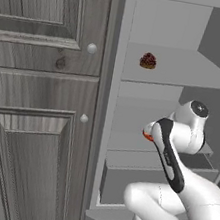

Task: Take the cake and donut from the fridge and place them on the empty tray on the dining counter.

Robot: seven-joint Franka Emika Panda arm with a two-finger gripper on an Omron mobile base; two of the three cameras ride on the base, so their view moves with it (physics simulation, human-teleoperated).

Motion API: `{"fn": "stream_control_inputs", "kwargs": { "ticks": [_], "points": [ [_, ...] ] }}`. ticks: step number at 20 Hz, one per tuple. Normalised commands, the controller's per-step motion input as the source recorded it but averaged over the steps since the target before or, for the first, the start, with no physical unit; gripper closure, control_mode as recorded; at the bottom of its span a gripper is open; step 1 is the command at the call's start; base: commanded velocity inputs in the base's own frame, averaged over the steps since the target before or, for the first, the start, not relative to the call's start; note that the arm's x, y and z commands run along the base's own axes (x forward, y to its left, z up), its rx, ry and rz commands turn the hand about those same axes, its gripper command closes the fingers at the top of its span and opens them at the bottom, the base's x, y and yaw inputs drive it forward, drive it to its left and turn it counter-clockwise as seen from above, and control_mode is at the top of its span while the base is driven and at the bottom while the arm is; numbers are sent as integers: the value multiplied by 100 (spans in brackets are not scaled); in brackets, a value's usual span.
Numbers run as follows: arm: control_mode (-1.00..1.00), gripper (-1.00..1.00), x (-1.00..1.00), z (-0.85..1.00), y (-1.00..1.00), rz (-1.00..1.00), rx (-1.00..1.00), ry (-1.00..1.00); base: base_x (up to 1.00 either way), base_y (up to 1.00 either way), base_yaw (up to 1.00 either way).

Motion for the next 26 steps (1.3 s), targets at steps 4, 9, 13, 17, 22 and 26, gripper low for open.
{"fn": "stream_control_inputs", "kwargs": {
  "ticks": [4,9,13,17,22,26],
  "points": [
    [-100,-100,41,-27,0,0,0,0,0,0,0],
    [-100,-100,41,-24,0,0,0,0,0,0,0],
    [-100,-100,34,-20,0,0,0,0,0,0,0],
    [-100,-100,26,-19,0,0,0,0,0,0,0],
    [-100,-100,25,-17,0,0,0,0,0,0,0],
    [-100,-100,23,-16,-2,0,0,1,0,0,0]
  ]
}}
